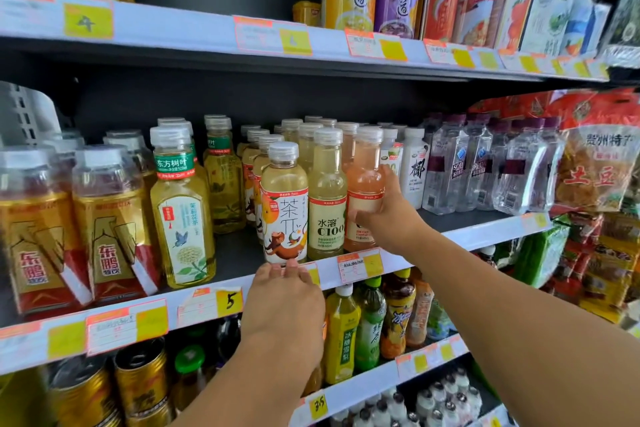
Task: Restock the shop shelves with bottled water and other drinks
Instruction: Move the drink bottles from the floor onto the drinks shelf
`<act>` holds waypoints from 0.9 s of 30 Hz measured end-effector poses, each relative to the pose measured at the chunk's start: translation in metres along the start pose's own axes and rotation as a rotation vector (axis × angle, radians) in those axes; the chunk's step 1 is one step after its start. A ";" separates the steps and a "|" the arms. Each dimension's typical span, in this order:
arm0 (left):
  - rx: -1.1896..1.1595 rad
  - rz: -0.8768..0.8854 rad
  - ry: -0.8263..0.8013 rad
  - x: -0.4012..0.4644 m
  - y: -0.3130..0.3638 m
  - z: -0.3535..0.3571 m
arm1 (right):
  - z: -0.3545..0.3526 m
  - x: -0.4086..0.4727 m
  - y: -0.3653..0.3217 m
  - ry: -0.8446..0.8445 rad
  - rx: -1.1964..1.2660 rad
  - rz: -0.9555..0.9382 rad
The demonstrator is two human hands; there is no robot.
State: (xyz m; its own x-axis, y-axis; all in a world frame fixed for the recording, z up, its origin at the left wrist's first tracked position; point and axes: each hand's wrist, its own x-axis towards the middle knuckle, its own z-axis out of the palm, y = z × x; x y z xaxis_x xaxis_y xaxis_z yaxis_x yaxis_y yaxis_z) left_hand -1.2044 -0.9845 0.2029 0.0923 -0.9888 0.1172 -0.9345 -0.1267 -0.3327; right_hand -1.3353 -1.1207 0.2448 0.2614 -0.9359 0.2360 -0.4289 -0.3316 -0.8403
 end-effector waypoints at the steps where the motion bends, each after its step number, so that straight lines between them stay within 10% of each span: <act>1: 0.003 0.001 -0.003 0.000 0.000 0.000 | -0.001 0.000 0.001 -0.006 -0.007 0.000; 27: -0.222 -0.108 -0.099 -0.003 -0.007 -0.031 | 0.000 0.003 0.003 -0.037 -0.059 -0.020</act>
State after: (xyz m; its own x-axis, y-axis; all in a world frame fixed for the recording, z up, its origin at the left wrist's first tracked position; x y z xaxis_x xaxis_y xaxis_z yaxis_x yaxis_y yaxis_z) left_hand -1.2085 -0.9780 0.2336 0.2188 -0.9747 0.0453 -0.9688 -0.2225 -0.1087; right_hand -1.3362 -1.1246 0.2434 0.3014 -0.9244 0.2335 -0.4731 -0.3577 -0.8051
